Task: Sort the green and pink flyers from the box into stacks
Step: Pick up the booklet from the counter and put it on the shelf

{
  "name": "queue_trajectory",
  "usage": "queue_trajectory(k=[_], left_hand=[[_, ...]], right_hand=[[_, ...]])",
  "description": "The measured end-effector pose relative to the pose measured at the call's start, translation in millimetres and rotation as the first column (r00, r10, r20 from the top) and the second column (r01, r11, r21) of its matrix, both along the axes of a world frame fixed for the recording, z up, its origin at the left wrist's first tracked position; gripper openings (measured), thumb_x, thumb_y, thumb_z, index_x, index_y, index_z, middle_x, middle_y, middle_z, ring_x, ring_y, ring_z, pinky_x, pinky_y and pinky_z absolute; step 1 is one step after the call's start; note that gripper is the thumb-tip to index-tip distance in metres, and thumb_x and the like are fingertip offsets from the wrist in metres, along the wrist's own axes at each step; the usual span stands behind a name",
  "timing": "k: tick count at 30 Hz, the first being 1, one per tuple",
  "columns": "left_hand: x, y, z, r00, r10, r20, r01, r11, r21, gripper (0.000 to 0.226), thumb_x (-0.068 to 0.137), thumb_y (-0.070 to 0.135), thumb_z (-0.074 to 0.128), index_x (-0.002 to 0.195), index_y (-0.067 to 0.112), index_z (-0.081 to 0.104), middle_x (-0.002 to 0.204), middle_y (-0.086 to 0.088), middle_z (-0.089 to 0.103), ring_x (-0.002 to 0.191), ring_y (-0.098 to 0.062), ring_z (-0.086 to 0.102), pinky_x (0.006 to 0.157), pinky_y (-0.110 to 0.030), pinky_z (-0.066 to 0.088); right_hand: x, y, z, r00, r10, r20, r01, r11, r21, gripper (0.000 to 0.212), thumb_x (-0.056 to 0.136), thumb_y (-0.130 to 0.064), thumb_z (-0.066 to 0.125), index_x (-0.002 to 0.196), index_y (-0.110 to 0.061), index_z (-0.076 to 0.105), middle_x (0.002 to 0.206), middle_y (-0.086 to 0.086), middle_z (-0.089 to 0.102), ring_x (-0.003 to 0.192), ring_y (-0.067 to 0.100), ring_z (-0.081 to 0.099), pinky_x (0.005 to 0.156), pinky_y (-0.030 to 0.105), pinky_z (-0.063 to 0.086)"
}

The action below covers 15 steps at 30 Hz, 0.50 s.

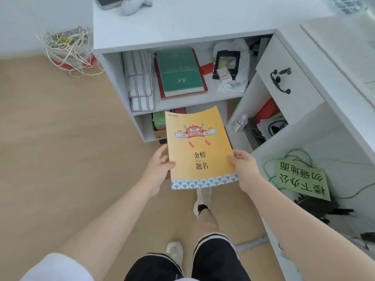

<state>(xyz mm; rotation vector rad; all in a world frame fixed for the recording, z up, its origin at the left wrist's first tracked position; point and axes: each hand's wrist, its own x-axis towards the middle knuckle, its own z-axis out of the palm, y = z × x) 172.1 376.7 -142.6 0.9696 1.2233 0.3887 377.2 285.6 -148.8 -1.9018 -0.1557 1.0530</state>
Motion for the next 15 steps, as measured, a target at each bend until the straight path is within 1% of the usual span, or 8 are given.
queue_trajectory(k=[3, 4, 6, 9, 11, 13, 14, 15], left_hand=[[28.4, 53.0, -24.5, 1.000, 0.015, 0.008, -0.015, 1.000, 0.000, 0.064, 0.089, -0.009, 0.044, 0.143, 0.023, 0.032, 0.120, -0.001, 0.063, 0.100, -0.019, 0.060, 0.094, -0.036, 0.046], [40.4, 71.0, -33.7, 0.999, 0.031, 0.016, -0.031, 1.000, 0.005, 0.063, 0.089, -0.010, 0.042, 0.143, 0.022, 0.033, 0.118, 0.000, 0.063, 0.101, -0.019, 0.060, 0.091, -0.035, 0.046], [67.7, 104.4, -47.4, 0.996, 0.085, 0.032, -0.085, 0.996, 0.019, 0.060, 0.089, -0.013, 0.038, 0.139, 0.021, 0.036, 0.112, 0.001, 0.063, 0.099, -0.018, 0.059, 0.079, -0.028, 0.048], [102.7, 151.7, -63.7, 0.984, 0.175, 0.041, -0.176, 0.984, 0.026, 0.059, 0.089, -0.013, 0.037, 0.137, 0.021, 0.039, 0.108, 0.001, 0.063, 0.093, -0.016, 0.060, 0.071, -0.025, 0.049], [116.5, 179.4, -77.8, 0.978, 0.203, 0.055, -0.204, 0.978, 0.031, 0.056, 0.090, -0.012, 0.039, 0.137, 0.018, 0.041, 0.112, -0.001, 0.065, 0.095, -0.018, 0.061, 0.076, -0.029, 0.050], [125.0, 207.0, -94.5, 0.969, 0.240, 0.064, -0.243, 0.969, 0.047, 0.050, 0.090, -0.010, 0.041, 0.133, 0.015, 0.046, 0.116, -0.003, 0.065, 0.103, -0.021, 0.062, 0.088, -0.035, 0.049], [128.5, 221.0, -104.8, 0.960, 0.268, 0.078, -0.273, 0.960, 0.058, 0.043, 0.090, -0.009, 0.043, 0.127, 0.013, 0.051, 0.113, -0.002, 0.066, 0.103, -0.020, 0.062, 0.091, -0.035, 0.049], [132.9, 236.3, -116.5, 0.953, 0.287, 0.096, -0.295, 0.952, 0.083, 0.039, 0.091, -0.008, 0.044, 0.120, 0.015, 0.053, 0.107, 0.001, 0.067, 0.100, -0.017, 0.063, 0.089, -0.032, 0.050]], right_hand=[[30.6, 56.3, -24.5, 1.000, 0.025, -0.002, -0.025, 1.000, 0.012, 0.013, 0.093, -0.003, 0.051, 0.099, -0.014, 0.056, 0.102, 0.007, 0.061, 0.091, 0.022, 0.057, 0.081, 0.037, 0.047], [42.6, 77.0, -34.7, 0.999, 0.038, -0.003, -0.038, 0.999, 0.027, 0.014, 0.092, -0.002, 0.051, 0.097, -0.014, 0.057, 0.103, 0.009, 0.062, 0.091, 0.023, 0.056, 0.084, 0.039, 0.047], [67.3, 117.6, -53.9, 0.999, 0.053, 0.000, -0.053, 0.998, 0.035, 0.016, 0.090, 0.000, 0.052, 0.091, -0.015, 0.057, 0.102, 0.011, 0.061, 0.092, 0.023, 0.056, 0.088, 0.041, 0.047], [100.2, 173.8, -75.5, 0.998, 0.051, -0.025, -0.049, 0.997, 0.056, 0.014, 0.090, 0.001, 0.053, 0.094, -0.011, 0.056, 0.097, 0.010, 0.059, 0.087, 0.022, 0.056, 0.075, 0.032, 0.048], [115.8, 202.8, -88.4, 0.998, 0.050, -0.034, -0.048, 0.996, 0.069, 0.014, 0.089, 0.001, 0.054, 0.098, -0.009, 0.056, 0.095, 0.011, 0.060, 0.083, 0.022, 0.056, 0.072, 0.028, 0.047], [126.9, 231.0, -103.3, 0.998, 0.051, -0.032, -0.048, 0.995, 0.086, 0.012, 0.088, -0.001, 0.056, 0.094, -0.012, 0.057, 0.097, 0.010, 0.061, 0.084, 0.022, 0.056, 0.078, 0.033, 0.046], [130.8, 245.4, -113.1, 0.998, 0.049, -0.028, -0.046, 0.994, 0.101, 0.012, 0.088, -0.002, 0.056, 0.094, -0.013, 0.058, 0.097, 0.009, 0.061, 0.086, 0.022, 0.056, 0.080, 0.034, 0.045], [134.6, 261.8, -125.6, 0.999, 0.042, -0.017, -0.040, 0.991, 0.124, 0.013, 0.088, -0.002, 0.056, 0.095, -0.012, 0.059, 0.096, 0.007, 0.062, 0.086, 0.021, 0.055, 0.080, 0.034, 0.044]])
